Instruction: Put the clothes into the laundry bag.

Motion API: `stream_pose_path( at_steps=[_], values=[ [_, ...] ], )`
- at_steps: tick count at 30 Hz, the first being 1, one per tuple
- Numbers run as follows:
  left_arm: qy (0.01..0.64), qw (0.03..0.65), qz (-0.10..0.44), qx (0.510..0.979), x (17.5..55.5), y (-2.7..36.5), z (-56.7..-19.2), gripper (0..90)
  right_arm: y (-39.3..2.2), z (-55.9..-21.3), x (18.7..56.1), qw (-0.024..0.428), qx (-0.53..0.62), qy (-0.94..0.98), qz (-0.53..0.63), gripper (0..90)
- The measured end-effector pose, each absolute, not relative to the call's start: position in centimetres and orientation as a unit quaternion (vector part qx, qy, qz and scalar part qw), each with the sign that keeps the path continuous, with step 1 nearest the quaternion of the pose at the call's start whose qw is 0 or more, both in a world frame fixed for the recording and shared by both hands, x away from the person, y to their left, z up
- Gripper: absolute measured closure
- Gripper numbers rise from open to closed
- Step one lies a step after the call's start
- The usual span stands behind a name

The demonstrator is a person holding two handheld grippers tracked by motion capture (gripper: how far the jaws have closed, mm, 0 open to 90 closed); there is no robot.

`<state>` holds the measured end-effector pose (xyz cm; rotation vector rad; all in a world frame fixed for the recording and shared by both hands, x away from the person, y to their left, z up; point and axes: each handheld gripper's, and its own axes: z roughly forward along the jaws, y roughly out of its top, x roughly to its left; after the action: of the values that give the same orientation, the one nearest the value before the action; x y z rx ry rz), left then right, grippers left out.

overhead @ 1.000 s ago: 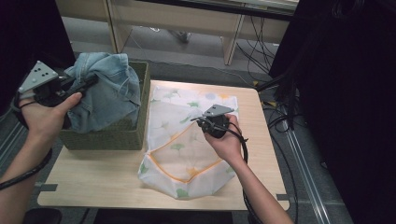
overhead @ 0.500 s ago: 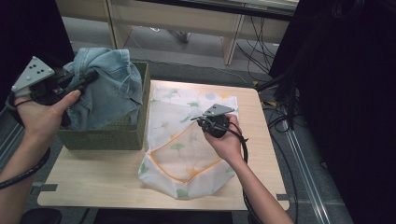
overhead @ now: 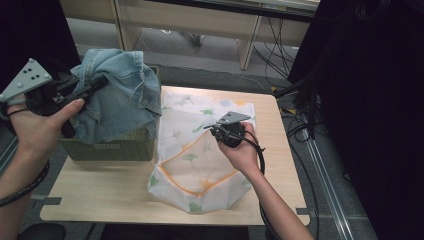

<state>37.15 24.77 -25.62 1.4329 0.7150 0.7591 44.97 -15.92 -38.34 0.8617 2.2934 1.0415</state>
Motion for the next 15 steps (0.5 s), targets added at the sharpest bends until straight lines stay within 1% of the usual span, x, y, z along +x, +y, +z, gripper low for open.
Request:
stream_pose_path(
  at_steps=[8,15],
  values=[
    [0.294,0.640,0.311,0.638,36.3,23.6,-25.8,76.2,-16.0,-38.2,44.9,0.236,0.319,0.835,0.381,89.5],
    [0.276,0.648,0.283,0.651,35.4,22.3,-26.1,76.2,-16.0,-38.2,45.0,0.235,0.318,0.835,0.382,89.5]
  ],
)
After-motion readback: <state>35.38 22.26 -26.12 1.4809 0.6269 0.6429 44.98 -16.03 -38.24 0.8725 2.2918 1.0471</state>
